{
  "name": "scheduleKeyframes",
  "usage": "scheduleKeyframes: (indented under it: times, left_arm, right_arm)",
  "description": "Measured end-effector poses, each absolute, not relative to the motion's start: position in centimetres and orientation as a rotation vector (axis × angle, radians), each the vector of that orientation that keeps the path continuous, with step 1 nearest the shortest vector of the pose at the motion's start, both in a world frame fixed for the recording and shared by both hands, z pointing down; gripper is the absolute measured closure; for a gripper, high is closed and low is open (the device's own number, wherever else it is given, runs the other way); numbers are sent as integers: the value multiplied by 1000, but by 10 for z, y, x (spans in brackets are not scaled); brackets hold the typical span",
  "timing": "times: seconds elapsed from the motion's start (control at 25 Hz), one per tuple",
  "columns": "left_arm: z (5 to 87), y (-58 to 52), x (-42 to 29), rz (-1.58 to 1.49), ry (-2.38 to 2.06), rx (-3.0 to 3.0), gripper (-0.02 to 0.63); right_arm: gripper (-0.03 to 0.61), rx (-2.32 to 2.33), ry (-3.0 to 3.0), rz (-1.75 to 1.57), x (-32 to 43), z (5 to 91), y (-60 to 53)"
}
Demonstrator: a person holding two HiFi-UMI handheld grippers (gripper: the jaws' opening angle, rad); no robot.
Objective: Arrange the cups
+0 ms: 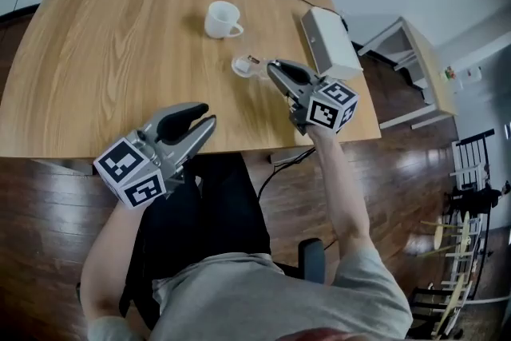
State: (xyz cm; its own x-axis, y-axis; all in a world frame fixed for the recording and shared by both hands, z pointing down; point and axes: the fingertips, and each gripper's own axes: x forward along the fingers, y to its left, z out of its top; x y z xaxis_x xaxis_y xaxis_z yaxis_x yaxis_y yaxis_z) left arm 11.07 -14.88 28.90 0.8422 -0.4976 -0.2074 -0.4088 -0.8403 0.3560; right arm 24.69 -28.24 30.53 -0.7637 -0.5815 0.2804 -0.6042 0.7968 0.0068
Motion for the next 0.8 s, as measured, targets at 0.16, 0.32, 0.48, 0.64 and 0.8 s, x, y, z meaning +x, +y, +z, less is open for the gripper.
scheduleKeyframes:
  times: [0.16, 0.32, 0.48, 0.64, 0.8]
  left_arm:
    - [287, -149, 113, -421, -688, 2723, 525]
    - [287, -150, 113, -414, -691, 2723, 525]
    - [289, -150, 113, -411, -696, 2718, 525]
    - [289, -149, 113, -413, -698, 2711, 525]
    - [287, -149, 114, -417, -692, 2707, 525]
  right_arm:
    - [518, 1137, -2705, 89, 318, 261, -301]
    - [517, 1409, -2556, 15, 417, 218, -348]
    - [517, 1573, -2341, 74, 500, 216, -401]
    - [517, 1629, -2189, 189, 549, 240, -438]
    - [517, 1670, -2167, 239, 566, 245, -460]
